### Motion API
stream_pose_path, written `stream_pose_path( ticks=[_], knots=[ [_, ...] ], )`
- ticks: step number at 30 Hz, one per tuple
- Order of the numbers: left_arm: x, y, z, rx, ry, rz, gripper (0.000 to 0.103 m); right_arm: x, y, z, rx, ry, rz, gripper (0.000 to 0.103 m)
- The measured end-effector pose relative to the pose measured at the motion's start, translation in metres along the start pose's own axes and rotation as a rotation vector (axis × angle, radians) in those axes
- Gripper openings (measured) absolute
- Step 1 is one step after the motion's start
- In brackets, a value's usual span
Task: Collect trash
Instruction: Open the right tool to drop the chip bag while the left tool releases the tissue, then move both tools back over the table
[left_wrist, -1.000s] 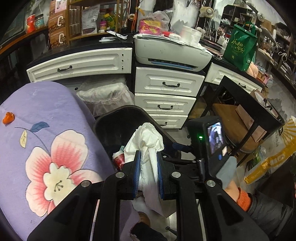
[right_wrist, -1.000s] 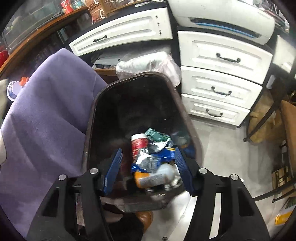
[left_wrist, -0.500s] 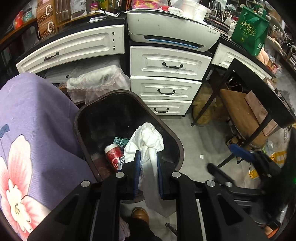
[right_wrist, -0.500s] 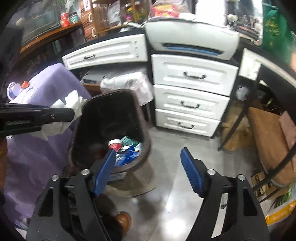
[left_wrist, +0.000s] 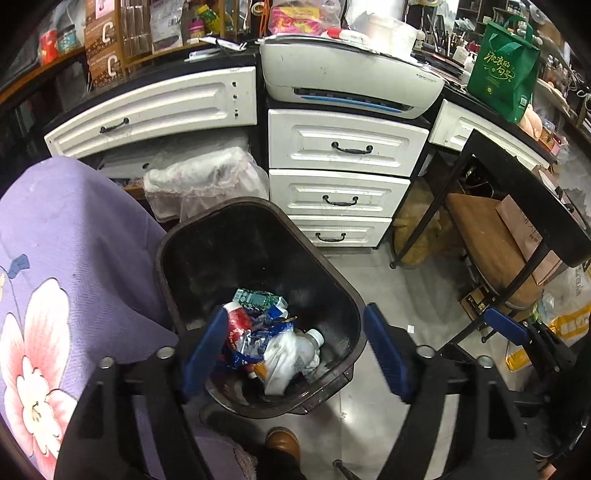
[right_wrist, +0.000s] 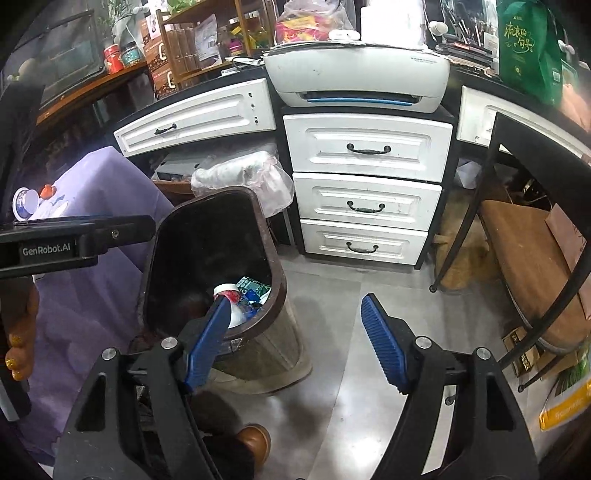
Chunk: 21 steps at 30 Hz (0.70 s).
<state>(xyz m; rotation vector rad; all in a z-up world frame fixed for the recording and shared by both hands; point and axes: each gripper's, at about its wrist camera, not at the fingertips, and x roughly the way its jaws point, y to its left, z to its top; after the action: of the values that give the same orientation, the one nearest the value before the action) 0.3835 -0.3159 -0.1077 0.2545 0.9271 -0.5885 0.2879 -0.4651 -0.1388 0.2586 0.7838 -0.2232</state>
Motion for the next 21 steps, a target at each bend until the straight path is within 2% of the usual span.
stream_pose_path(
  ticks=[7, 12, 17, 21],
  knots=[
    [-0.037, 0.003, -0.004, 0.000, -0.078, -0.002, 0.083, -0.011, 0.008, 0.003, -0.010, -0.022, 0.021, 0.076],
    [-0.072, 0.012, -0.007, 0.006, -0.143, 0.011, 0.088, -0.020, 0.019, 0.009, -0.008, -0.039, 0.072, 0.076],
    [-0.110, 0.031, -0.011, 0.031, -0.212, 0.032, 0.092, -0.028, 0.044, 0.021, -0.032, -0.051, 0.136, 0.076],
    [-0.137, 0.057, -0.010, 0.013, -0.251, 0.047, 0.094, -0.034, 0.072, 0.036, -0.056, -0.063, 0.203, 0.076]
  ],
)
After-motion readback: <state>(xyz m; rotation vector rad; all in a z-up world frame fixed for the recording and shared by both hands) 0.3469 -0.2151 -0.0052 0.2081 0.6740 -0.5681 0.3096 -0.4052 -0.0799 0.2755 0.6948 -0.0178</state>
